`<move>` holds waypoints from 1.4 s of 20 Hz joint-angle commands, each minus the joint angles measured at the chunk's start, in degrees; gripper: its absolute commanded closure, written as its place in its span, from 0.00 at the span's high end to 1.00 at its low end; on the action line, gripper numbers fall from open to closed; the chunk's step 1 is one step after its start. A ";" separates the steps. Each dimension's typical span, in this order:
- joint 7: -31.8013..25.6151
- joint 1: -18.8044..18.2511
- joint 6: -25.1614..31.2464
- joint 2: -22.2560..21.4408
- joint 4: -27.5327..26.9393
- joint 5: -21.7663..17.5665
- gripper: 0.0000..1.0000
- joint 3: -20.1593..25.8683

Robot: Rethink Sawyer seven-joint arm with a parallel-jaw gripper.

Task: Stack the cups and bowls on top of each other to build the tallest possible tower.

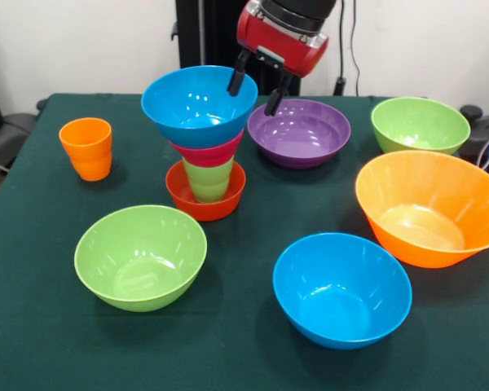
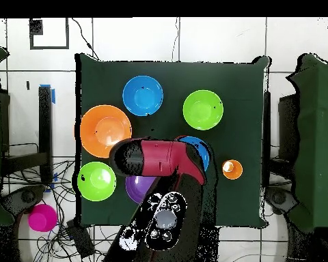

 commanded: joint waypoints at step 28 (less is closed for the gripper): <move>5.04 0.74 5.15 1.84 -2.08 1.14 1.00 3.90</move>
